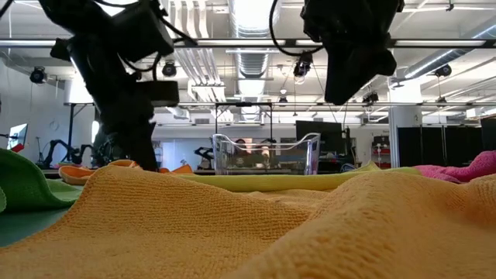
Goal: Fold microfiber towels
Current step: Fold the yellow microfiber towel, then fold the bottom orange microfiber cloth
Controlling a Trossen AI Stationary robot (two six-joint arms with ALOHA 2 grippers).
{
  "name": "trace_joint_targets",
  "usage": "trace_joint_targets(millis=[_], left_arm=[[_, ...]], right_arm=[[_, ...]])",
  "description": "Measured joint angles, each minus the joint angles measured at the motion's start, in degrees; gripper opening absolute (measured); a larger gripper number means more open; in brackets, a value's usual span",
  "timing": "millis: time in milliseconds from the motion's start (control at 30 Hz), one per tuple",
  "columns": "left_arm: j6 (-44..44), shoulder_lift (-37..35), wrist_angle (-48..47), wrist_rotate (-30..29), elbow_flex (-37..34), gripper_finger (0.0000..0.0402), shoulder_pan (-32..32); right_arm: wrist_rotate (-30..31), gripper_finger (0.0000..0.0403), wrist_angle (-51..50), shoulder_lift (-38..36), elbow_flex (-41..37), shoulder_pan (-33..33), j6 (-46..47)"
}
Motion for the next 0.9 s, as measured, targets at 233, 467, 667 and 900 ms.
trace_joint_targets(millis=[233, 467, 667, 900], left_arm=[[0.01, 3.24, 0.51, -1.28, -0.42, 0.0005, 0.25], [-0.04, 6.62, 0.95, -5.78, -0.74, 0.0001, 1.63], [0.02, 5.29, 0.3, -8.47, -0.24, 0.0001, 2.8], [0.04, -1.3, -0.46, -6.28, 0.15, 0.0001, 2.73]], right_arm=[[-3.46, 0.0106, -0.19, 2.28, -0.45, 0.15, 0.19], [-3.66, 0.0078, -0.16, 2.34, -0.54, 0.37, 1.59], [-4.22, 0.0061, -0.18, 2.16, -0.54, 0.85, 0.73], [-7.71, 0.0061, -0.84, 2.01, -0.54, 3.59, -0.74]])
